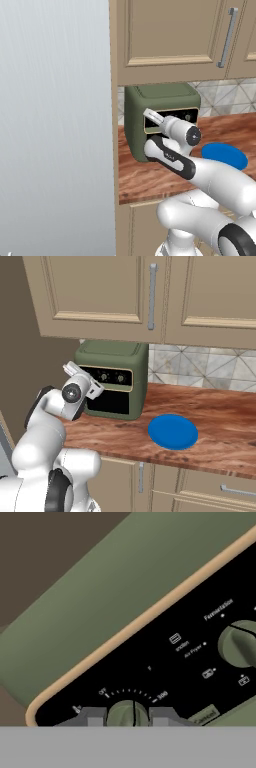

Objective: Pull the toaster oven rack outwards. Pick up the baguette from the plate and place it on the toaster oven rack. Close the toaster oven door fully and set the temperature to the lowest setting.

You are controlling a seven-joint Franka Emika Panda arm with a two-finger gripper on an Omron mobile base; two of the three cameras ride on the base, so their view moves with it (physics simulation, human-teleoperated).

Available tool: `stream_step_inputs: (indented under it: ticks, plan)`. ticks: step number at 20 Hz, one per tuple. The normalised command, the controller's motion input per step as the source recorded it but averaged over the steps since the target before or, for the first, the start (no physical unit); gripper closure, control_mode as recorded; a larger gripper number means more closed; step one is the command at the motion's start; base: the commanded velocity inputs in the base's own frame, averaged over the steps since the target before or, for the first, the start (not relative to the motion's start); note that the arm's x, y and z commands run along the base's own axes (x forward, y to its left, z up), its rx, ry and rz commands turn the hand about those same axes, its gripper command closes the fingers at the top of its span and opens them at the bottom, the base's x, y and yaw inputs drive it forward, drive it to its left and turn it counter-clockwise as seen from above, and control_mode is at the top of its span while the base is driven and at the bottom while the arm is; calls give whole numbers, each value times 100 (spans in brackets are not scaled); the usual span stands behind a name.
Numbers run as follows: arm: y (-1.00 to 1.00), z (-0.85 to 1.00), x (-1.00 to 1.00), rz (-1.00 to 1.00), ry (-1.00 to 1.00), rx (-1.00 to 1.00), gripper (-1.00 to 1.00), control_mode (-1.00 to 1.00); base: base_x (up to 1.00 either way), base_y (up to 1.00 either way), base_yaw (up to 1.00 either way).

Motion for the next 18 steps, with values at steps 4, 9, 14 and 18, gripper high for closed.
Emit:
stream_step_inputs:
  ticks: [4,9,14,18]
  plan:
    - [0,0,0,0,0,-1,100,-100,0,0,0]
    - [0,-5,0,3,0,-5,100,-100,0,0,0]
    - [0,-9,0,6,0,-6,100,-100,0,0,0]
    - [0,-14,0,10,0,-7,100,-100,0,0,0]
